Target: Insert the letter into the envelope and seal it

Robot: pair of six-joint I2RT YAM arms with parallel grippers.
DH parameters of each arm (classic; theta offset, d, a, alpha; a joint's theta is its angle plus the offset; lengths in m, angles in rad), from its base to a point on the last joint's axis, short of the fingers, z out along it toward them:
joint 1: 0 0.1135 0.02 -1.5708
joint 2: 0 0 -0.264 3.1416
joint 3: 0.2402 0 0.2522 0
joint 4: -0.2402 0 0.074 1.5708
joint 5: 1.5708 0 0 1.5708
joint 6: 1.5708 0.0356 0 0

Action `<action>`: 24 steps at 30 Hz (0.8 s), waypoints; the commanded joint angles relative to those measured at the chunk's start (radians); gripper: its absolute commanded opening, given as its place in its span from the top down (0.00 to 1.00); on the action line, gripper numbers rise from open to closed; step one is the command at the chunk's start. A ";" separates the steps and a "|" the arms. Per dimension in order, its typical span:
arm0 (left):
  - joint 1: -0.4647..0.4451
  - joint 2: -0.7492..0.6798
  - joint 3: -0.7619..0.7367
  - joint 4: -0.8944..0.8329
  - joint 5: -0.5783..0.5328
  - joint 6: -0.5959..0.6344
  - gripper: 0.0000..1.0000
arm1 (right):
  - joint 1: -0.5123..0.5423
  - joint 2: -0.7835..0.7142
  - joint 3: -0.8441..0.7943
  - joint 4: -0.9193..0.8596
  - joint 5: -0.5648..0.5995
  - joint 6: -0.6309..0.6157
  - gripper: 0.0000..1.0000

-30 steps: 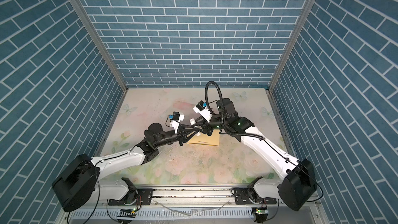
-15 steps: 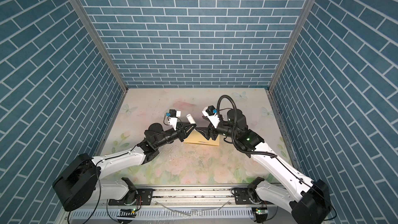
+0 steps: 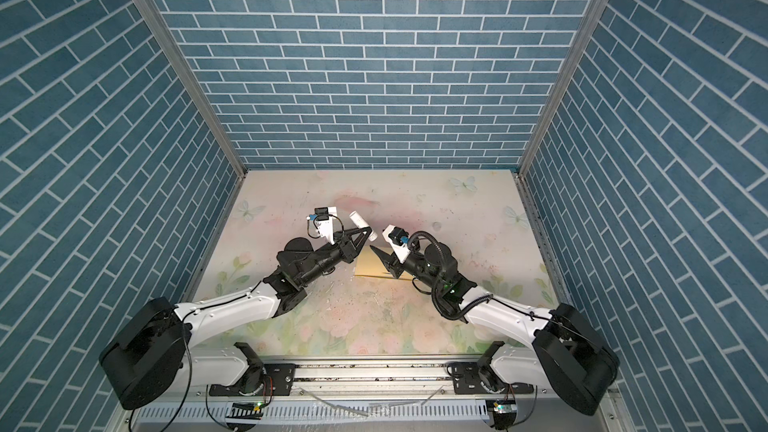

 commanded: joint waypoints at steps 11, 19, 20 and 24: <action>-0.006 -0.009 -0.002 0.064 -0.002 -0.039 1.00 | 0.070 0.128 0.014 0.287 0.162 -0.103 0.61; -0.006 -0.003 -0.003 0.065 -0.007 -0.034 1.00 | 0.075 0.144 0.019 0.310 0.162 -0.102 0.75; -0.006 0.000 -0.002 0.072 -0.008 -0.036 1.00 | 0.075 0.143 0.021 0.300 0.157 -0.102 0.77; -0.006 0.008 0.000 0.085 -0.001 -0.044 1.00 | 0.075 0.141 0.026 0.263 0.146 -0.095 0.86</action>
